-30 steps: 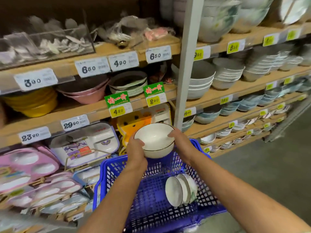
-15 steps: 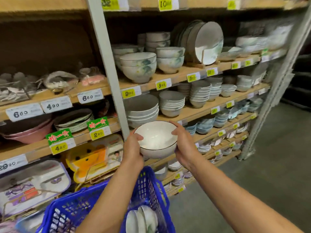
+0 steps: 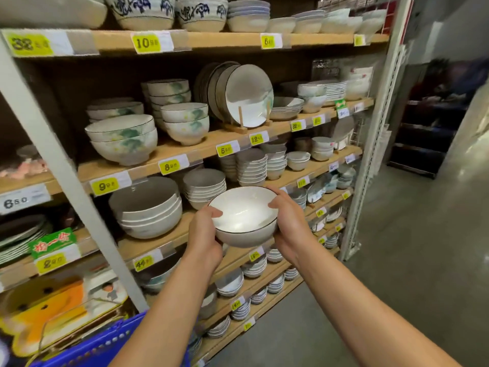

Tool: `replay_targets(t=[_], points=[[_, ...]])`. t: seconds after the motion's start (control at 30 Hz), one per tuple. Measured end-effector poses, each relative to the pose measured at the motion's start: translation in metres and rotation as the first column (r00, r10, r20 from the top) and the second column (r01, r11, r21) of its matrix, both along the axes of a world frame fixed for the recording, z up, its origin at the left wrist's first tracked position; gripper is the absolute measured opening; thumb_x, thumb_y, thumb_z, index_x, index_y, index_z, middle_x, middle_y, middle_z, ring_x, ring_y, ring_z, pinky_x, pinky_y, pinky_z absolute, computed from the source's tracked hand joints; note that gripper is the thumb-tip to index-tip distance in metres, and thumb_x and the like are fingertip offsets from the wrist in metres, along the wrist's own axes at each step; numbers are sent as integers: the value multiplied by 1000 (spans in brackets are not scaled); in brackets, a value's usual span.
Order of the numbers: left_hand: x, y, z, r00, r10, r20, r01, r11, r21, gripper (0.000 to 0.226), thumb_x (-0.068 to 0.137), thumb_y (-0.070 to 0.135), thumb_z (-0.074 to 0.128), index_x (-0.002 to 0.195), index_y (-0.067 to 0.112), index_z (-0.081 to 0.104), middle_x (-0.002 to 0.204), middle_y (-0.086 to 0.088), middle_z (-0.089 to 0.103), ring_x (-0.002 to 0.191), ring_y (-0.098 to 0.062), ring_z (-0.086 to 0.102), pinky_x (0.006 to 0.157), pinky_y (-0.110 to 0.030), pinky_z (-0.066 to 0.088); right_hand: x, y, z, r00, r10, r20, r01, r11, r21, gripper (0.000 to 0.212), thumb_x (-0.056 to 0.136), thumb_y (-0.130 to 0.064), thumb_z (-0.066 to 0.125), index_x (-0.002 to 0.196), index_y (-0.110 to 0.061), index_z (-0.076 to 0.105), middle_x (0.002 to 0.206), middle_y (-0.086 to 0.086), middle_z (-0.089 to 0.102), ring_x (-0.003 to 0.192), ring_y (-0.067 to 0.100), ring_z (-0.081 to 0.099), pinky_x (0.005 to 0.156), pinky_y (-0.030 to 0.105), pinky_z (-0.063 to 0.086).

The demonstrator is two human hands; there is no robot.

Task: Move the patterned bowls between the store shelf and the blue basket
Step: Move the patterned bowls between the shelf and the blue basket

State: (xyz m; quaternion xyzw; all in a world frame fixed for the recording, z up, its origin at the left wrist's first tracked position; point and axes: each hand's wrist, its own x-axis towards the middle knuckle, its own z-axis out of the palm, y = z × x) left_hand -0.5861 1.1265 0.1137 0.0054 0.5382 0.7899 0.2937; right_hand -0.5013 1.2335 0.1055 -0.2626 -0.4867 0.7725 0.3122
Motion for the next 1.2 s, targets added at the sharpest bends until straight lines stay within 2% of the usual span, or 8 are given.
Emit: replay_targets(t=[0.1, 0.23, 0.33, 0.57, 0.67, 0.97, 1.07, 1.2], points=[[-6, 24, 5, 999, -25, -26, 25, 1000, -7, 42, 77, 5, 42, 110, 14, 66, 108, -12, 68, 96, -34, 62, 80, -40, 53, -4, 24, 6, 999, -25, -38, 24, 999, -27, 42, 85, -4, 39, 115, -18, 64, 113, 10, 66, 100, 30, 63, 74, 38, 54], [-24, 59, 11, 997, -42, -58, 43, 999, 10, 50, 80, 5, 39, 124, 12, 61, 114, -11, 68, 101, -32, 62, 73, -35, 52, -19, 58, 14, 998, -30, -48, 28, 999, -27, 43, 84, -4, 39, 116, -19, 63, 111, 9, 66, 96, 27, 62, 65, 31, 51], [-43, 82, 14, 998, -28, -64, 30, 999, 19, 53, 79, 4, 39, 127, 11, 59, 122, -14, 65, 112, -37, 59, 86, -42, 49, -39, 81, 21, 997, -22, -71, 19, 999, -31, 40, 83, -3, 38, 105, -21, 66, 102, 6, 68, 88, 24, 64, 58, 27, 53], [-97, 130, 35, 996, 31, -89, -28, 999, 34, 39, 78, 4, 43, 112, 9, 64, 116, -12, 68, 108, -32, 62, 92, -40, 49, -94, 128, 42, 995, -20, -94, 18, 1000, -19, 38, 83, -4, 41, 101, -26, 66, 99, 2, 69, 91, 24, 65, 65, 30, 53], [-112, 138, 46, 995, 32, -97, -28, 999, 46, 24, 78, 4, 48, 95, 11, 63, 101, -8, 70, 91, -27, 63, 76, -35, 50, -112, 144, 54, 996, 1, -86, -3, 1000, -23, 39, 83, -4, 41, 106, -23, 66, 102, 4, 69, 90, 24, 64, 57, 29, 55], [-154, 131, 81, 976, 0, -218, 26, 993, 117, 38, 84, 7, 51, 120, 10, 62, 121, -12, 67, 119, -32, 57, 100, -45, 45, -179, 185, 99, 956, 291, -42, -294, 953, -73, 45, 81, 1, 38, 116, -8, 66, 120, 19, 64, 110, 39, 59, 91, 46, 53], [-164, 124, 92, 981, -85, -176, 106, 988, 112, 42, 85, 16, 48, 125, 10, 59, 119, -15, 69, 119, -36, 59, 102, -57, 42, -201, 193, 107, 887, 461, -15, -461, 884, -84, 45, 82, -1, 35, 117, -5, 63, 124, 21, 62, 112, 40, 58, 95, 47, 49], [-171, 119, 108, 976, -127, -175, 140, 988, 61, 43, 83, 25, 44, 121, 15, 62, 115, -14, 71, 112, -35, 62, 95, -59, 45, -220, 196, 120, 752, 658, 21, -656, 752, -64, 48, 84, -6, 31, 121, -6, 61, 122, 20, 62, 103, 38, 57, 89, 43, 48]])
